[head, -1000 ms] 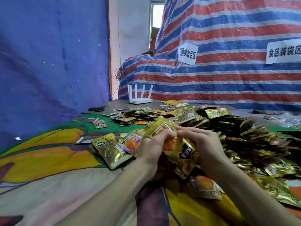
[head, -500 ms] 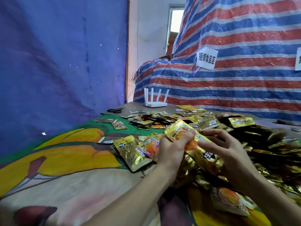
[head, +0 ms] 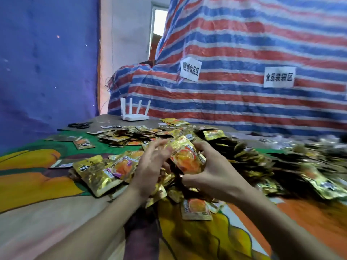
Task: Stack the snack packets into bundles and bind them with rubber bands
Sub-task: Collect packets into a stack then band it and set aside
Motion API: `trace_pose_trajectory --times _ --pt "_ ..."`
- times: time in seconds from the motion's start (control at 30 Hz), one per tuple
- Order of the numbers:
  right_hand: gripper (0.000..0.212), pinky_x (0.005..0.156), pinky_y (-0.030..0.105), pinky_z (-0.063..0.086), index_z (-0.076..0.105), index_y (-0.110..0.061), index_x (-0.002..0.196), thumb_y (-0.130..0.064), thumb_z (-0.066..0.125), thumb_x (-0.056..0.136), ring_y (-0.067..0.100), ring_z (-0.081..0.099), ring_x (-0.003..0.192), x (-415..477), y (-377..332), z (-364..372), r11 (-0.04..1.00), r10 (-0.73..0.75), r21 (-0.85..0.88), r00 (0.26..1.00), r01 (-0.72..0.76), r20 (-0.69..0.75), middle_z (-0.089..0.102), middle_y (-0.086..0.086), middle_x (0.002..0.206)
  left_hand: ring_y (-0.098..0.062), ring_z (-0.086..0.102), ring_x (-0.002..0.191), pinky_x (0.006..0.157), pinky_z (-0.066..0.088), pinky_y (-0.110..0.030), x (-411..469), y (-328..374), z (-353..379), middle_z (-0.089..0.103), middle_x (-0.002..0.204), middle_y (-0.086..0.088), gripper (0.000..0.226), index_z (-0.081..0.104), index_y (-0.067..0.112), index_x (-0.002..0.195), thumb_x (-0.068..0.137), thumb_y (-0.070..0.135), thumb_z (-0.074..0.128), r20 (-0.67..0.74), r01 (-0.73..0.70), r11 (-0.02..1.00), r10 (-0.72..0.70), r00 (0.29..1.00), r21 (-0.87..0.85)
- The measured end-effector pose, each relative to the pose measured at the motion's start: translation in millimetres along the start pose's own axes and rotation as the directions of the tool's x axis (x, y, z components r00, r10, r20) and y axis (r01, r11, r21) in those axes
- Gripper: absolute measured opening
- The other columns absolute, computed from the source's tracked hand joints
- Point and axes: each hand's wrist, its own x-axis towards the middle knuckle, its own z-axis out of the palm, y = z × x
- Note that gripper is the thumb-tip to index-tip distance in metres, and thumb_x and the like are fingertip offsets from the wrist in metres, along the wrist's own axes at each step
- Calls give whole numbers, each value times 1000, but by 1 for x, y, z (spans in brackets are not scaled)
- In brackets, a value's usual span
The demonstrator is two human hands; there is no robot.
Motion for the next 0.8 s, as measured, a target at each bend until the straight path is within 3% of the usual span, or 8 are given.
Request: trace_pose_trajectory --times 0.1,0.17,0.33,0.5,0.57,0.63,0.7,0.8 --pt "86 53 30 53 47 -32 127 -53 76 49 9 67 64 -16 13 -35 995 98 -11 995 -98 30 69 -4 96 -5 56 58 56 43 -15 -5 -2 2 63 69 -1 19 71 12 87 92 30 67 22 -172 975 171 985 138" --pt "81 48 23 47 47 -25 129 -44 82 57 5 63 58 -26 24 -55 985 168 -37 986 -167 23 68 -2 94 -5 47 44 46 35 -14 -10 -6 5 54 51 -2 34 66 10 65 99 17 64 77 -233 938 221 972 258" --pt "74 54 17 49 42 -19 130 -28 87 72 6 60 68 -41 42 -81 960 275 -33 960 -276 -53 59 -8 98 -19 37 43 46 28 -34 -17 -10 11 44 50 -4 36 60 14 62 94 30 62 170 -311 882 266 949 354" --pt "70 59 27 56 44 -23 121 -39 84 66 8 63 70 -16 21 -62 987 146 -51 986 -150 -74 59 -11 97 -17 30 39 41 24 -23 -9 -3 12 36 45 -4 30 60 8 73 101 19 60 -148 -35 995 49 988 95" --pt "73 59 19 51 48 -23 121 -50 80 61 9 62 82 11 5 -45 988 43 -143 995 -56 -93 58 -7 105 -16 32 38 39 27 -22 1 3 5 38 43 -2 26 61 10 76 99 23 60 -279 162 984 -176 944 -74" --pt "73 76 21 49 52 -21 125 -52 81 65 13 55 98 42 -12 -23 966 -44 -256 996 23 -77 55 -2 115 -15 34 39 36 24 -20 8 10 -6 38 42 1 21 61 11 78 96 22 59 -330 268 939 -329 885 -216" --pt "77 85 31 52 49 -19 130 -51 81 69 16 55 102 69 -26 4 963 -66 -266 997 53 -41 55 -1 116 -15 39 41 34 24 -17 13 13 -21 38 41 1 22 61 10 77 96 22 57 -327 273 942 -326 887 -198" --pt "63 74 36 50 46 -23 124 -47 77 74 20 59 92 97 -38 43 938 -101 -331 995 102 21 62 0 106 -13 34 36 36 26 -20 16 15 -47 39 43 -1 28 59 10 76 99 26 54 -284 253 964 -266 921 -83"
